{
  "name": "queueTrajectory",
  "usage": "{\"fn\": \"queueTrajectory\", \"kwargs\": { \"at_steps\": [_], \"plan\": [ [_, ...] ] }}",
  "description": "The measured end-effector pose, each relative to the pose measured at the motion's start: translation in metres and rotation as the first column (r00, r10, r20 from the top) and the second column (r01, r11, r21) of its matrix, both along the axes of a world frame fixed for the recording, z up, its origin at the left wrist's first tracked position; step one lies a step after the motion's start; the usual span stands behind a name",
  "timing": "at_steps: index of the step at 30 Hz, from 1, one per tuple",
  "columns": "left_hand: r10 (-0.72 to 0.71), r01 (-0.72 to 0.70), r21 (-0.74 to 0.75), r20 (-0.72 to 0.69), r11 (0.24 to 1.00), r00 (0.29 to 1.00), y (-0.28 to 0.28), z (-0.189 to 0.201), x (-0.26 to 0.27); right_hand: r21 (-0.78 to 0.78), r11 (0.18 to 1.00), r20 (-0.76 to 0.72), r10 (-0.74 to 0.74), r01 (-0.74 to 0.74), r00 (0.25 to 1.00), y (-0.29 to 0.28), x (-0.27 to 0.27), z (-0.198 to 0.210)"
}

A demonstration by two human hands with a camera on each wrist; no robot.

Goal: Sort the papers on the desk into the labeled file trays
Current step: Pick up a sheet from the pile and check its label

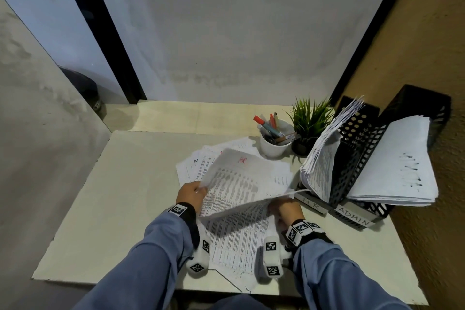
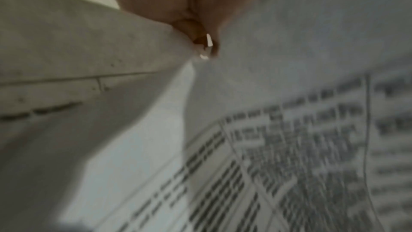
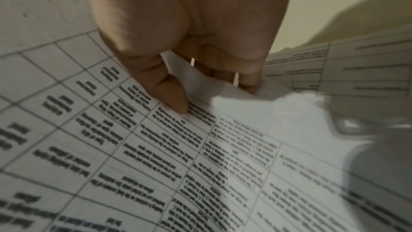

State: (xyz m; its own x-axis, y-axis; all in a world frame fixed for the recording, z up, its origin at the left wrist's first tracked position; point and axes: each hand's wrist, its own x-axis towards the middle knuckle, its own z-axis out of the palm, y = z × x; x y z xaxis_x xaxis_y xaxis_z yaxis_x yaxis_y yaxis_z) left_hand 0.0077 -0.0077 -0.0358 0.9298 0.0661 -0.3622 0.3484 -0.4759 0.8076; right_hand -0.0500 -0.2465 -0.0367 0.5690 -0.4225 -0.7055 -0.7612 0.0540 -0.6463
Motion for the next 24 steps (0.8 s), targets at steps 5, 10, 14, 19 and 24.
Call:
{"fn": "queueTrajectory", "kwargs": {
  "at_steps": [5, 10, 14, 19, 24],
  "plan": [
    [0.286, -0.312, -0.403, -0.124, 0.861, 0.95, 0.017, 0.006, -0.012, -0.023, 1.0, -0.004, -0.014, 0.014, 1.0, -0.005, -0.008, 0.019],
    [0.196, -0.294, -0.505, -0.239, 0.812, 0.951, 0.019, 0.01, -0.021, -0.048, 0.997, 0.023, -0.051, 0.052, 0.998, 0.003, 0.002, 0.009],
    [0.109, -0.183, -0.389, -0.204, 0.903, 0.973, 0.004, 0.007, -0.028, -0.076, 0.996, 0.117, -0.046, 0.055, 0.992, 0.01, -0.002, 0.021],
    [0.073, -0.074, 0.072, 0.018, 0.995, 0.997, 0.012, -0.003, -0.018, 0.104, 0.987, 0.119, -0.136, 0.124, 0.984, 0.01, -0.011, 0.022],
    [0.091, -0.073, 0.24, -0.064, 0.968, 0.994, 0.016, 0.003, -0.011, 0.161, 0.941, -0.014, -0.3, 0.299, 0.954, 0.018, -0.008, 0.001]
  ]
}}
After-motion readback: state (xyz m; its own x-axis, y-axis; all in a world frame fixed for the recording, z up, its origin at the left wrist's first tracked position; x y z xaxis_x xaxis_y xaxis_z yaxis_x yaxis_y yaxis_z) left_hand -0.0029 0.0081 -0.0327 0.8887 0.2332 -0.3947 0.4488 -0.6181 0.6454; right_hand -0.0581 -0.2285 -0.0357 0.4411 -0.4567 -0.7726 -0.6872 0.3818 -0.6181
